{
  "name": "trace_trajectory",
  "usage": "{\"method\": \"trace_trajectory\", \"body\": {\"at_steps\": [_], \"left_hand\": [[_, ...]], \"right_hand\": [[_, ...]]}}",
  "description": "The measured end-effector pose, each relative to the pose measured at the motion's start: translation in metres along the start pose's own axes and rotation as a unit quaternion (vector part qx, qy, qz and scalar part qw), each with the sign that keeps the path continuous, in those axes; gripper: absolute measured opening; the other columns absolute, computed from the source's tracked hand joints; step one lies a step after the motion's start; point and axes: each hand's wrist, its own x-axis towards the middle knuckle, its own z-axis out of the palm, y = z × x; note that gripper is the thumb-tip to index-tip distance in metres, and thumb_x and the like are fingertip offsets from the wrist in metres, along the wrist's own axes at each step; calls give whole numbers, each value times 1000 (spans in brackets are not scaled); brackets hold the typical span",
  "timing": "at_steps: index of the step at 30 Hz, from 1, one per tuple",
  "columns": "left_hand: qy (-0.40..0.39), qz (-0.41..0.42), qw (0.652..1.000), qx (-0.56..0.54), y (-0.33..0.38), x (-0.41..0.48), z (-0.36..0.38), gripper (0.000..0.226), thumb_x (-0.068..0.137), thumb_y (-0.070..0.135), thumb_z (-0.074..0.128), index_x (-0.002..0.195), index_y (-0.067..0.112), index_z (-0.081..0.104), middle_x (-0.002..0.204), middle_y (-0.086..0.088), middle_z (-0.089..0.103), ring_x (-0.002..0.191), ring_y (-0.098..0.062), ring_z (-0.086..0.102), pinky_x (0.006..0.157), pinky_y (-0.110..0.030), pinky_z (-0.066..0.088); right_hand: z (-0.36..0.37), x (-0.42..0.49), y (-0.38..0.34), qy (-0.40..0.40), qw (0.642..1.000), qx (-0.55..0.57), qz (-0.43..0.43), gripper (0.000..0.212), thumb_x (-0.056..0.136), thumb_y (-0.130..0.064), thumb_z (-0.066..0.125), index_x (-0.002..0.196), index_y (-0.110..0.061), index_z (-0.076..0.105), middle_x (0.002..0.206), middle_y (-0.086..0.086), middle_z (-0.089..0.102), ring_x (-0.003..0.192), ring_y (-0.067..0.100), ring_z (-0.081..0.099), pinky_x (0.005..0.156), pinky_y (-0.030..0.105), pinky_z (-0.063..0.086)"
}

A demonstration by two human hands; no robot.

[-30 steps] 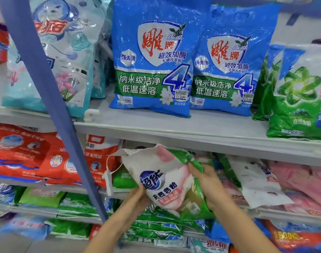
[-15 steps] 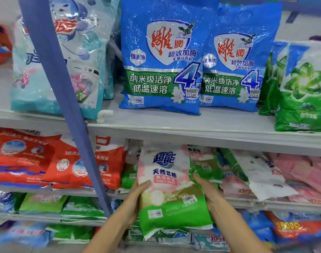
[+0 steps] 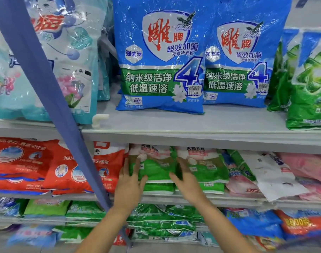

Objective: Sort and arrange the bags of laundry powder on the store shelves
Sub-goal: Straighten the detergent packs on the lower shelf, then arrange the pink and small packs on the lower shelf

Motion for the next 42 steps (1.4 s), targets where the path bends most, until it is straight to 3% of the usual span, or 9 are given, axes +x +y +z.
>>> {"method": "trace_trajectory", "body": {"at_steps": [4,7,10,13,17,21,28,36,42], "left_hand": [[79,35,995,49,5,-6,-1,59,89,26,63,140,5,46,142,-33,39,123,-49,47,86,-53,53],[113,115,979,125,10,0,-2,60,81,27,71,134,7,54,138,-30,47,125,-47,48,96,-59,46],[84,185,964,172,11,3,1,62,86,51,50,134,13,56,138,-27,48,126,-44,48,100,-59,41],[43,194,959,200,6,2,4,74,71,56,73,131,15,59,136,-27,50,123,-44,51,97,-59,45],[28,201,958,203,1,-1,1,81,65,52,80,134,18,56,137,-23,51,123,-42,52,97,-57,46],[25,217,957,189,-9,-7,-6,64,84,53,50,138,19,51,140,-20,50,126,-41,49,98,-55,44],[29,154,987,42,18,-14,-9,38,74,20,81,108,9,69,125,-19,59,115,-40,58,100,-57,42],[-12,108,991,-83,95,-14,9,41,94,36,55,131,17,54,130,-5,54,120,-19,48,104,-29,36],[-38,73,991,-104,167,-19,37,46,95,39,52,135,18,49,135,-5,50,127,-19,43,105,-27,33]], "right_hand": [[16,9,1,48,984,-164,-51,66,96,-47,41,149,-18,16,153,9,26,131,29,41,108,34,31],[24,9,9,64,947,-304,-77,74,95,-50,40,151,-15,7,157,11,13,142,28,22,116,39,18],[38,-7,23,74,882,-458,-85,84,86,-60,51,147,-8,25,151,14,33,138,26,33,115,43,23],[44,-12,30,84,839,-529,-98,79,85,-64,46,144,-15,28,148,10,38,136,25,37,113,47,25],[36,-19,33,86,837,-529,-108,86,74,-69,58,139,-16,40,140,8,50,130,23,46,109,49,33],[19,-34,46,159,869,-439,-163,66,70,-44,77,125,-12,60,130,7,59,122,25,54,109,48,23],[-99,-59,97,341,847,-406,-38,41,72,-19,74,107,1,62,111,22,63,104,40,61,95,58,44],[-185,-80,184,261,838,-473,-75,84,37,-23,95,113,-8,63,111,15,68,94,35,68,82,54,52],[-220,-68,193,256,856,-407,-192,50,37,-7,93,85,-10,76,97,11,73,78,27,71,68,37,57]]}}
